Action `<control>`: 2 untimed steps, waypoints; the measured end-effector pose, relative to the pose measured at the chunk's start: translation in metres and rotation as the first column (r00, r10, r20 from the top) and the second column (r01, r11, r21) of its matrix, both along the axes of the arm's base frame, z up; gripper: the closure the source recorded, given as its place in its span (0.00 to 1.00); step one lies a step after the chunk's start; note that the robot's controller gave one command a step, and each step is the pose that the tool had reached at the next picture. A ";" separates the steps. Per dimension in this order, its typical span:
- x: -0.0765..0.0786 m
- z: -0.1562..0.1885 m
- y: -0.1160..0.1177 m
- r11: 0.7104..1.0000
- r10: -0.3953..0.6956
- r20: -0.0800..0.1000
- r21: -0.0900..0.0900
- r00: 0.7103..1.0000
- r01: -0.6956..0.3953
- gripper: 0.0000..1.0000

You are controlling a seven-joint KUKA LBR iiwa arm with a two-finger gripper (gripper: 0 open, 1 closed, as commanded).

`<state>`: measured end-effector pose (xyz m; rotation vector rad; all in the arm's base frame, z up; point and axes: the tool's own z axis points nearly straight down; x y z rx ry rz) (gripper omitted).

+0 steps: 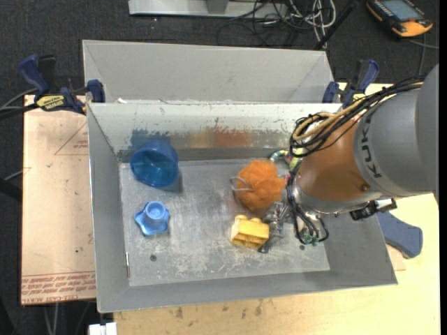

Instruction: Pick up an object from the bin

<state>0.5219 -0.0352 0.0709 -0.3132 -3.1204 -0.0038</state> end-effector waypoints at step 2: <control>-0.006 0.059 -0.009 1.000 -0.010 0.006 -0.002 1.000 0.010 1.00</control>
Offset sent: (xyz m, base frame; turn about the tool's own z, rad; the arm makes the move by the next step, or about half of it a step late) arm -0.0080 -0.0098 0.0665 0.0075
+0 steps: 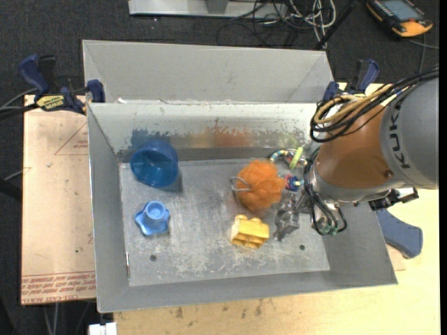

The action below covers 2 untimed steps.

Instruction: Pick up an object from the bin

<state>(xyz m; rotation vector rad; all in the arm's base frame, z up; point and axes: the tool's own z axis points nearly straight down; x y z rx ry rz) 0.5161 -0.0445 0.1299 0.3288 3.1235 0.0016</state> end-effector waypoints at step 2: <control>0.020 0.014 0.016 0.999 0.049 0.002 0.000 0.999 -0.049 0.00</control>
Offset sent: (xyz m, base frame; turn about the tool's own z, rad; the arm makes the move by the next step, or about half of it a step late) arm 0.0266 0.0306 0.0166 0.1974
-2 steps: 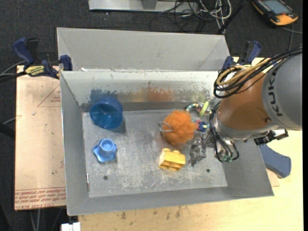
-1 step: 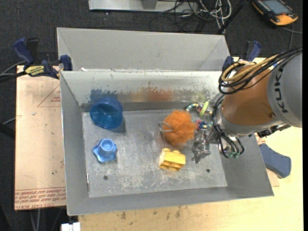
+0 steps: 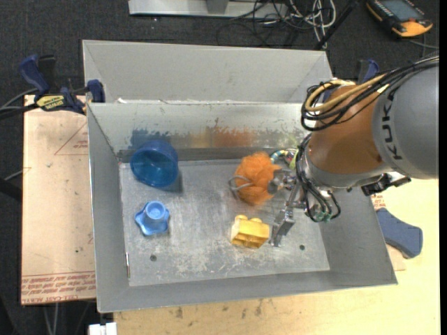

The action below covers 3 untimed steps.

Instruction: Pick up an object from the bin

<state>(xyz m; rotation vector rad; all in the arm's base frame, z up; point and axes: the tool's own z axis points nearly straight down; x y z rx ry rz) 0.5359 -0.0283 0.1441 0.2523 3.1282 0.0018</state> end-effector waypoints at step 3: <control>-0.029 -0.058 0.044 0.986 0.167 0.015 -0.007 0.986 -0.167 1.00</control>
Offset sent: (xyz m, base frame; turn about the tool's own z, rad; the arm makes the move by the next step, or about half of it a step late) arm -0.0359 0.0466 -0.0648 -0.1718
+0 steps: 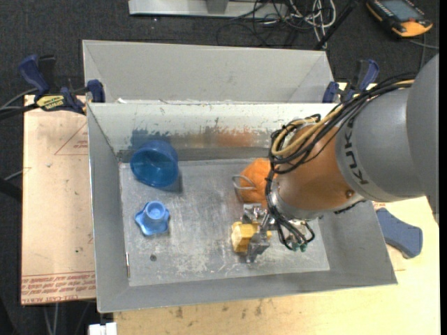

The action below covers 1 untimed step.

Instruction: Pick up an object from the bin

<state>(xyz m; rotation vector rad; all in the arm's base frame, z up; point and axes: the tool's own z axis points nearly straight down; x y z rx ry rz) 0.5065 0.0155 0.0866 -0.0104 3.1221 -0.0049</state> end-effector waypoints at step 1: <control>-0.008 0.168 0.010 1.000 0.001 -0.010 0.004 1.000 -0.001 1.00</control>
Offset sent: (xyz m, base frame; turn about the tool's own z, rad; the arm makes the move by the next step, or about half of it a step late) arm 0.0000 0.0000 0.0000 0.0000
